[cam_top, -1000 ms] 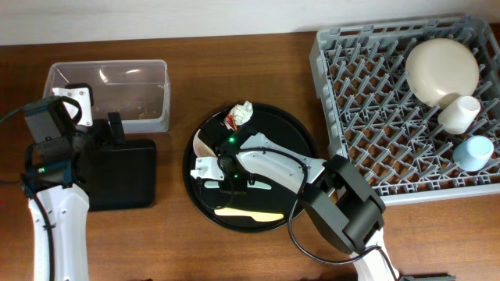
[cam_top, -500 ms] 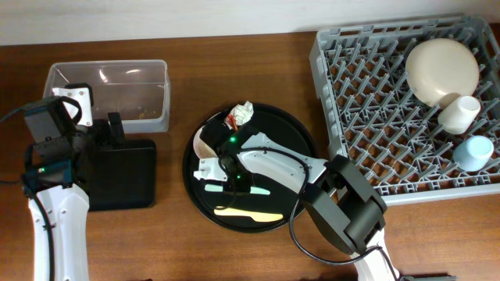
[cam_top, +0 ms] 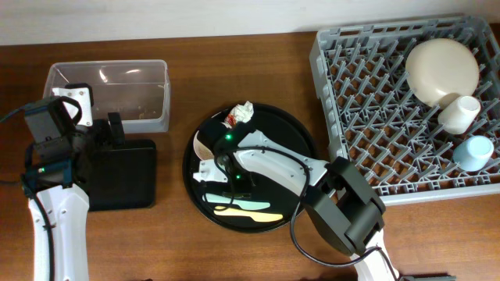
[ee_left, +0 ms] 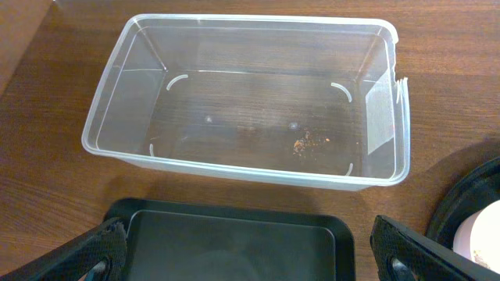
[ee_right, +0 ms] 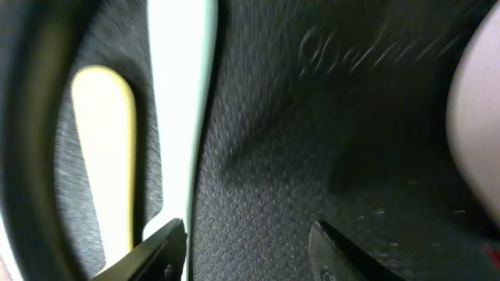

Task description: Sort waste into correct bins and load items into the dishwasher rack

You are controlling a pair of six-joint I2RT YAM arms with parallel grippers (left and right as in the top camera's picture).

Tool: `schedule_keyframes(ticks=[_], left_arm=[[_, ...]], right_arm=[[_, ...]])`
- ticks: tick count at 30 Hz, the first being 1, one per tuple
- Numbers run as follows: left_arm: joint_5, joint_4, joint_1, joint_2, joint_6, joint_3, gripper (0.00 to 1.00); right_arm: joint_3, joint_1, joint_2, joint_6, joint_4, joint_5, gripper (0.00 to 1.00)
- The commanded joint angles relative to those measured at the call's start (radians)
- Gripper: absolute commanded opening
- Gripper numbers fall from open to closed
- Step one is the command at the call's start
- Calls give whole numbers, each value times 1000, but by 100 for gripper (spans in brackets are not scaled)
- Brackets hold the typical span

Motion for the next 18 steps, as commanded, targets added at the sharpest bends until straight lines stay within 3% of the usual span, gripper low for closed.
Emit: schedule_keyframes(ticks=[1, 4, 10, 18], left_arm=[[-6, 2, 5, 0, -13, 21, 99], [-6, 2, 5, 0, -13, 21, 99], [-6, 2, 5, 0, -13, 21, 99], [-6, 2, 5, 0, -13, 21, 99]], right_arm=[[50, 5, 1, 5, -17, -126, 54], [49, 5, 5, 5, -10, -177, 49], [6, 9, 5, 3, 53, -246, 61], [-22, 61, 7, 7, 150, -150, 58]])
